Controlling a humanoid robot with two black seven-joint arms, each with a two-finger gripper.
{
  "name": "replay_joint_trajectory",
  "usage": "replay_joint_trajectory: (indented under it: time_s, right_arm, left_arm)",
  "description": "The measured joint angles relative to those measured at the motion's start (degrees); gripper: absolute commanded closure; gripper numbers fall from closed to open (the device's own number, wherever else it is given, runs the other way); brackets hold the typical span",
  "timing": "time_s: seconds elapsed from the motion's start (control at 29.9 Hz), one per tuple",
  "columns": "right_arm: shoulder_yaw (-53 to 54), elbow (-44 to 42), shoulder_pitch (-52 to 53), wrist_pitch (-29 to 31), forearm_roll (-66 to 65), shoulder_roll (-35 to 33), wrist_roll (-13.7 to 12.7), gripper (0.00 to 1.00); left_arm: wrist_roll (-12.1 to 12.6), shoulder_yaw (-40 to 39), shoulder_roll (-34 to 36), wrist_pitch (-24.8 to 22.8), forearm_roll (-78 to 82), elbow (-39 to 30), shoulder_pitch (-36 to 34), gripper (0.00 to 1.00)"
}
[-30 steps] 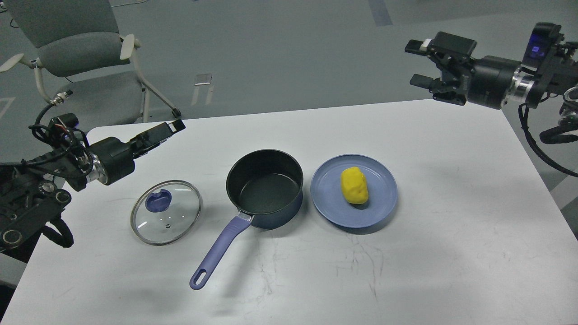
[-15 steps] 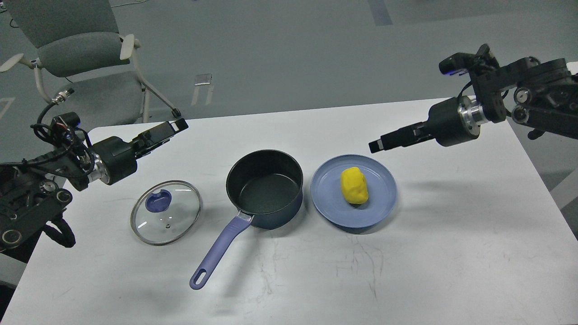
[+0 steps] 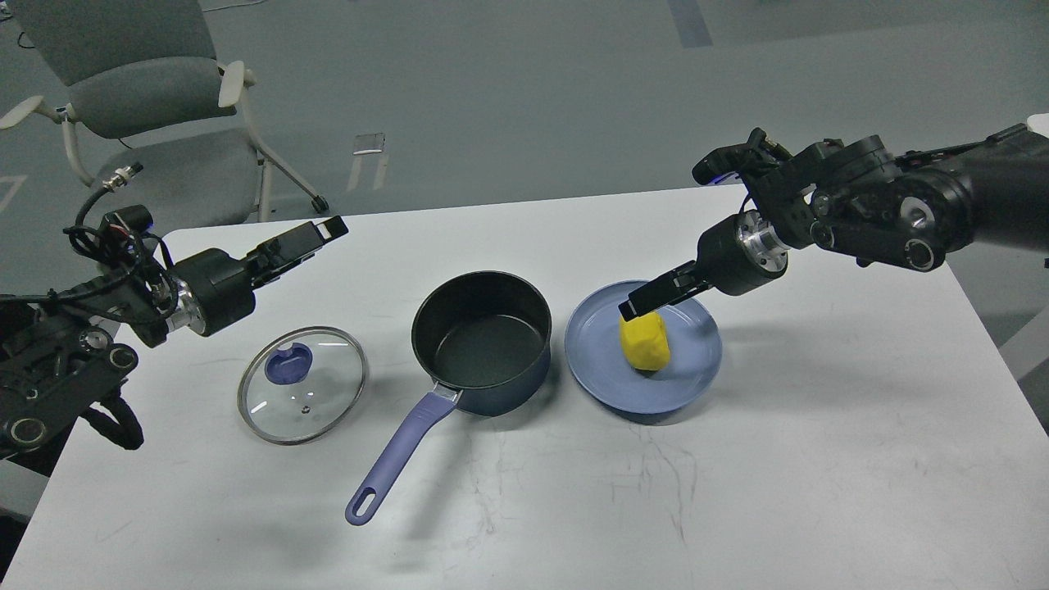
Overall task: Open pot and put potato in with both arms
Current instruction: 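Reach the right gripper down to the yellow potato on the plate, then close the right gripper around the yellow potato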
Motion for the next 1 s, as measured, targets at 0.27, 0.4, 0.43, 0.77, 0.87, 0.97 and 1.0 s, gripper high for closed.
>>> replay_joint_trajectory:
  time_s: [0.27, 0.4, 0.43, 0.77, 0.87, 0.97, 1.0]
  right_arm:
    - [-3.16, -1.02, 0.13, 0.00, 0.17, 0.56, 0.17, 0.00]
    - [-3.32, -2.11, -0.30, 0.00, 0.20, 1.45, 0.18, 0.00]
    - [-3.32, -2.45, -0.37, 0.00, 0.20, 1.77, 0.18, 0.00]
    - [-3.49, -4.97, -1.74, 0.00, 0.89, 4.21, 0.25, 0.01]
    - [-3.49, -5.12, -2.22, 0.00, 1.34, 4.75, 0.26, 0.02]
    - [-3.49, -5.35, -2.66, 0.00, 1.46, 5.22, 0.26, 0.03]
    - [-3.49, -5.55, -2.78, 0.00, 1.49, 5.43, 0.26, 0.03]
  left_arm:
    - [0.00, 0.00, 0.05, 0.00, 0.00, 0.00, -0.02, 0.04]
    - [0.00, 0.00, 0.11, 0.00, 0.00, 0.00, -0.05, 0.04]
    - [0.00, 0.00, 0.22, 0.00, 0.00, 0.00, -0.05, 0.04]
    - [0.00, 0.00, 0.35, 0.00, 0.00, 0.01, -0.04, 0.04]
    - [0.00, 0.00, 0.38, 0.01, 0.00, 0.01, 0.02, 0.04]
    - [0.00, 0.00, 0.48, 0.01, 0.00, 0.01, 0.04, 0.04]
    - [0.00, 0.00, 0.49, 0.01, 0.00, 0.01, 0.04, 0.04]
